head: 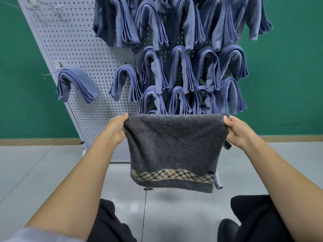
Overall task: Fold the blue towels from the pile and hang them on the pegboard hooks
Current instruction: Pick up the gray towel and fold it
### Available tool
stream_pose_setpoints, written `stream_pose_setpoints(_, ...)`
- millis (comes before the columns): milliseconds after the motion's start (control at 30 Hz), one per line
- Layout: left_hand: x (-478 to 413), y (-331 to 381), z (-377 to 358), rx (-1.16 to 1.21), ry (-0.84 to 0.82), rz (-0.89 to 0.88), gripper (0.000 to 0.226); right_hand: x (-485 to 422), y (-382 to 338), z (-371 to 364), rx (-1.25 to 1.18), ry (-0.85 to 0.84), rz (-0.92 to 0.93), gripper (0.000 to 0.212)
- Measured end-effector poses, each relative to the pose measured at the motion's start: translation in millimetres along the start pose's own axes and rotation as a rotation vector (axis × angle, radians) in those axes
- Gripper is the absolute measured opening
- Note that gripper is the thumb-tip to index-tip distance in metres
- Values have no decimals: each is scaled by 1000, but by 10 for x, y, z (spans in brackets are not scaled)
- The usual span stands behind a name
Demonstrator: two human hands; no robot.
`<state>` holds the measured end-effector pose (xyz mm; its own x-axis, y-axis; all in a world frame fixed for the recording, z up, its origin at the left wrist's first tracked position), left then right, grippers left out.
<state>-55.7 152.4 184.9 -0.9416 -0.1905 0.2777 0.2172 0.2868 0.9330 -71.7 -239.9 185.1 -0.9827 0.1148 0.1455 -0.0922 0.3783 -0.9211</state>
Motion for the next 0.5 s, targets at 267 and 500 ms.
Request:
stream_pose_setpoints(267, 32, 43, 79, -31, -11, -29, 10, 96, -128, 259, 214, 262, 99, 19)
stream_pose_setpoints(500, 142, 191, 205, -129, -50, -135, 18, 139, -233, 125, 356, 159, 187, 24)
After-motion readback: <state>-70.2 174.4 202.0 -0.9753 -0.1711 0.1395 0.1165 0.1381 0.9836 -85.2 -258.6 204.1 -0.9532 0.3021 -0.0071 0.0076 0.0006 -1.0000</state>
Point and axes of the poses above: each hand's wrist, its own x-axis away from the middle knuckle, its own z-axis out of the back of the hand, y = z × x, the point moved 10 cm from there along -x, towards the middle knuckle
